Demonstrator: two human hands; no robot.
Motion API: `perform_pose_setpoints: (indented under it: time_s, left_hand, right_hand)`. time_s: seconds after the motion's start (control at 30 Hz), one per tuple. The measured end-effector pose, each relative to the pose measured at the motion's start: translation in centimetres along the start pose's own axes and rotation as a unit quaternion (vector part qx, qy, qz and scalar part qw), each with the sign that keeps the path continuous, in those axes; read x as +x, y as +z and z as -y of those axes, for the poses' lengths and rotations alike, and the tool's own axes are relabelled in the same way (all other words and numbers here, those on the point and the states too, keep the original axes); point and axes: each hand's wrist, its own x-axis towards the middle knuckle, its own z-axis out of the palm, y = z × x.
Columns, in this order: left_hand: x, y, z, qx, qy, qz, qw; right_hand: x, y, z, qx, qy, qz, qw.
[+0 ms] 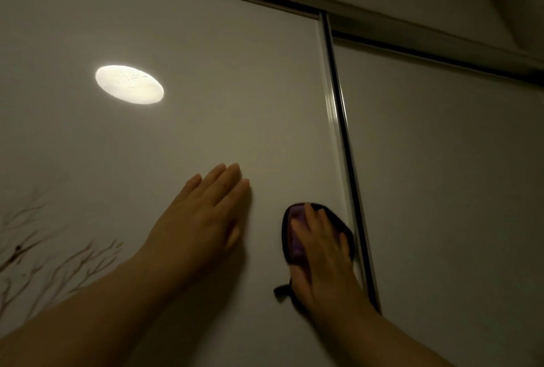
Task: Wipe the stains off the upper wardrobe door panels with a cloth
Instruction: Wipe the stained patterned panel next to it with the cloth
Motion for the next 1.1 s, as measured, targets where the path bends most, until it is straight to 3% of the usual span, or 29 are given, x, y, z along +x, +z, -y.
perform_pose_setpoints:
  time_s: [0.2,0.37,0.47,0.57,0.7,0.8,0.9,1.1]
  left_hand:
    - [0.8,-0.7,-0.7,0.019,-0.018,0.023,0.999]
    - [3.9,-1.4,-3.0,0.014,-0.035,0.004,0.999]
    - [5.5,-1.2,-4.8,-0.009,-0.048,-0.005,0.999]
    - [6.4,-0.5,-6.6,-0.018,-0.052,-0.009,0.998]
    - [7.0,0.6,-9.0,-0.024,-0.057,-0.004,0.998]
    - [7.0,1.1,-10.4,-0.027,-0.063,-0.004,0.998]
    - [7.3,1.2,-11.2,-0.022,-0.067,-0.008,0.997]
    - [8.1,1.6,-12.1,-0.028,-0.099,-0.029,0.994]
  right_hand:
    - [4.2,-3.4,-4.0,-0.059,-0.185,0.057,0.979]
    - [15.2,-8.7,-5.9,-0.106,-0.045,-0.008,0.993]
    - [15.9,-9.1,-6.3,-0.030,0.017,0.014,0.999]
    - [11.8,-7.3,-7.1,0.034,0.009,-0.007,0.999]
    - [3.4,-4.4,-7.9,0.045,-0.063,-0.053,0.996]
    - [0.1,-3.4,-7.9,0.074,-0.052,-0.027,0.996]
    - [1.3,-3.7,-8.1,0.096,-0.066,-0.018,0.993]
    - [10.4,-6.3,-8.2,0.128,-0.017,-0.017,0.992]
